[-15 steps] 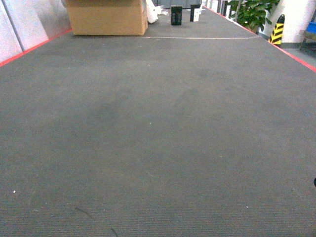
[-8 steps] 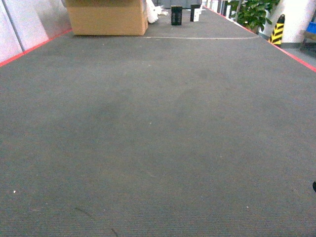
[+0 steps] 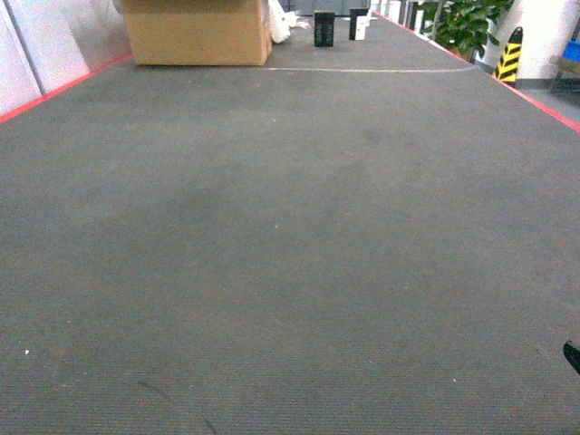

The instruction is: Sort blue parts and orange caps into right shelf containers

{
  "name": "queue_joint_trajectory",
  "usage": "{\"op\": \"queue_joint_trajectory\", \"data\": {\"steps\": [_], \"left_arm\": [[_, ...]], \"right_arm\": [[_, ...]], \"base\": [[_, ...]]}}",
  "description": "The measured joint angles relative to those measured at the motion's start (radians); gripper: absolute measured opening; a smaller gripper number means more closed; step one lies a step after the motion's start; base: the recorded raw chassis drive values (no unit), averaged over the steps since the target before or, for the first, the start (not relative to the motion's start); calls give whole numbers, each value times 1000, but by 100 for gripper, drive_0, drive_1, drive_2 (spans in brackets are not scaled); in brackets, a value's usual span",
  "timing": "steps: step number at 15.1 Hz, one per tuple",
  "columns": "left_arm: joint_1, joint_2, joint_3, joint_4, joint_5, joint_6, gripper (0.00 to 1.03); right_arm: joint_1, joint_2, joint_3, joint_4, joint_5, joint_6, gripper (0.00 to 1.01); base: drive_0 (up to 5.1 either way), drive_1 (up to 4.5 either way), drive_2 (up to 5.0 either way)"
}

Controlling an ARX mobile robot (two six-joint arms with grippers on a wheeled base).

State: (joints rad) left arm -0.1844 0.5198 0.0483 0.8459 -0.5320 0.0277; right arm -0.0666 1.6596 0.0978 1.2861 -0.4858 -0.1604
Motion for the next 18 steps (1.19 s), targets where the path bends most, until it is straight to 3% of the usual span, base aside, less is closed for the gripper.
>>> {"op": "queue_joint_trajectory", "data": {"steps": [4,18], "left_arm": [[0,0,0,0,0,0,47],[0,0,0,0,0,0,47]], "right_arm": [[3,80,4,0,18,-16,98],[95,283,66,1,116,-52,98]], "base": [[0,0,0],[0,0,0]]}}
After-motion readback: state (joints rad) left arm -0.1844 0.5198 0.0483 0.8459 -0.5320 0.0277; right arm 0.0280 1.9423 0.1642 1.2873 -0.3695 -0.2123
